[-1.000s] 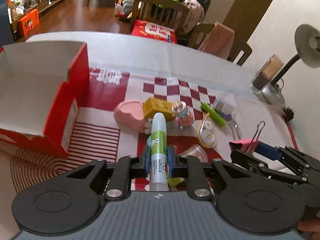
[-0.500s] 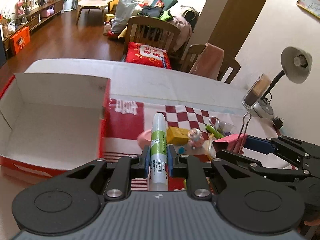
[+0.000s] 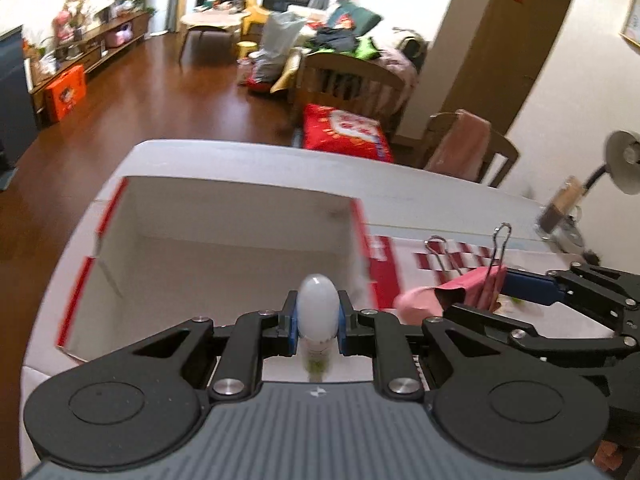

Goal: Organize rigid objects
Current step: 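Carry the glue stick and clip into the cardboard box while both grippers open to drop them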

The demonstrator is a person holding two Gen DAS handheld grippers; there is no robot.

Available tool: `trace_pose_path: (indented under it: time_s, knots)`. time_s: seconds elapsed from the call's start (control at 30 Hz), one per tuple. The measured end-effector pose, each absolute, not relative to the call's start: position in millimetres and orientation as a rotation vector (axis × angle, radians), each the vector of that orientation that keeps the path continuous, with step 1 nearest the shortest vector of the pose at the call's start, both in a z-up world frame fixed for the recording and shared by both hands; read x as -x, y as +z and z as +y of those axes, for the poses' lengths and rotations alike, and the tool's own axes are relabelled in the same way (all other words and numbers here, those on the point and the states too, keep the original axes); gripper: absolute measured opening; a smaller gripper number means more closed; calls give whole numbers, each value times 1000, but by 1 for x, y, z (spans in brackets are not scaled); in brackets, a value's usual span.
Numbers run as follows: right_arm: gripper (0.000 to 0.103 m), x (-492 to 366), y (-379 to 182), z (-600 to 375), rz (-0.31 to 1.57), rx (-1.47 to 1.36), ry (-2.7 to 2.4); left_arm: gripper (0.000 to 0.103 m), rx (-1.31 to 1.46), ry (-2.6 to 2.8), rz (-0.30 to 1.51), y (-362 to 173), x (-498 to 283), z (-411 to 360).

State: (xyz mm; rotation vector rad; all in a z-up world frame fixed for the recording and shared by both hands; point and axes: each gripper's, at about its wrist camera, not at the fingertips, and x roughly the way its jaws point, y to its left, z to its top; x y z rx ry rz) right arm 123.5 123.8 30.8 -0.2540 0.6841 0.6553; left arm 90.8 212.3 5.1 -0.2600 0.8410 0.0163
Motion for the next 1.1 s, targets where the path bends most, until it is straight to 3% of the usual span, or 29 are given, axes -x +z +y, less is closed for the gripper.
trace_pose_path:
  time_s: [0.57, 1.1]
  knots:
    - [48, -165, -55, 222, 866, 406, 690, 17, 304, 96, 923, -58, -134, 295]
    - [51, -162, -79, 242, 975, 468, 671, 17, 308, 115, 980, -85, -144, 304]
